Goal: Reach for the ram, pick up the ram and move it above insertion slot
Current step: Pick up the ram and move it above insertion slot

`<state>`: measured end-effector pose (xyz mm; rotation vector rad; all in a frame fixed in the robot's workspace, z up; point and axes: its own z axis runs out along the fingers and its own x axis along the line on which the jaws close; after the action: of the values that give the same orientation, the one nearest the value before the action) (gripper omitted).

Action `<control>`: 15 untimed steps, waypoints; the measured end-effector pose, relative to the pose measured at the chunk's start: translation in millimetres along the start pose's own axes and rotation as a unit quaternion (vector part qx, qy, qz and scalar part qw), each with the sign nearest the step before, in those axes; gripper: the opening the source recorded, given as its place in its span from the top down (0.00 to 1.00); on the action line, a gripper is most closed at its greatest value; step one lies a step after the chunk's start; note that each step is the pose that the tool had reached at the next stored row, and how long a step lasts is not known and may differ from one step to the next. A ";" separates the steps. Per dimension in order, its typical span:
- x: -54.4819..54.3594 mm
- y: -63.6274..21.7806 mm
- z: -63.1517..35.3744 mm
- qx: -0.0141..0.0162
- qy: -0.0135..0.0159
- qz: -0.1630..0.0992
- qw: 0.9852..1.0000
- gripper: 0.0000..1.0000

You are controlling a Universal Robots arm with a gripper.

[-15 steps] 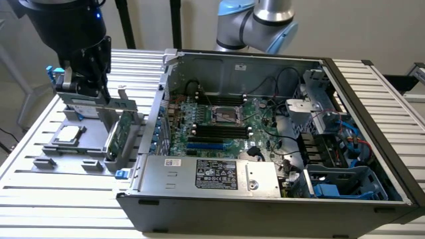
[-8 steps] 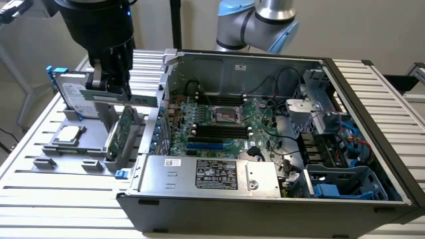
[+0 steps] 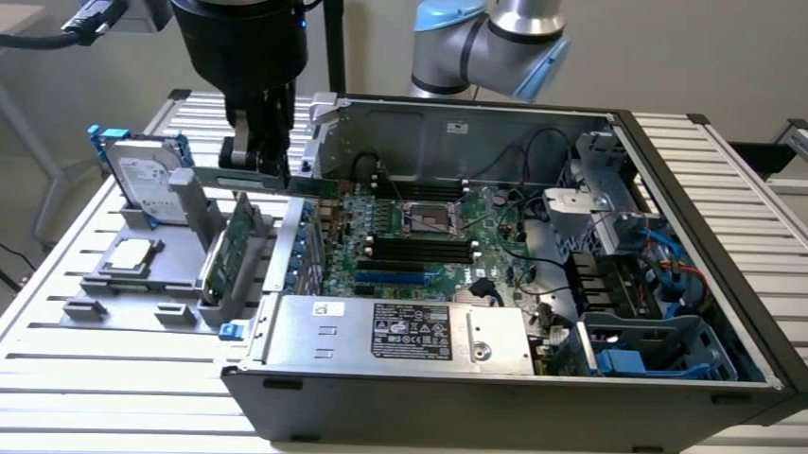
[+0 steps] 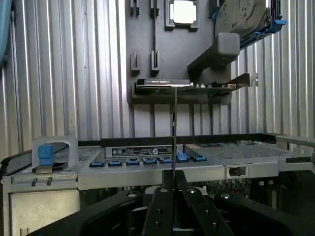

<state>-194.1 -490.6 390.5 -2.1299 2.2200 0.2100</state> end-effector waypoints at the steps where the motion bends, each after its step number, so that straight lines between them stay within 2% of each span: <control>1: -0.2 -4.5 -0.4 0.000 -0.001 0.000 1.000 0.87; 10: -2.2 -45.3 -3.6 -0.001 -0.009 0.000 1.000 0.87; 15: -3.3 -67.9 -4.8 -0.001 -0.010 -0.001 1.000 0.87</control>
<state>-125.9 -490.5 391.8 -2.1199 2.2083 0.2314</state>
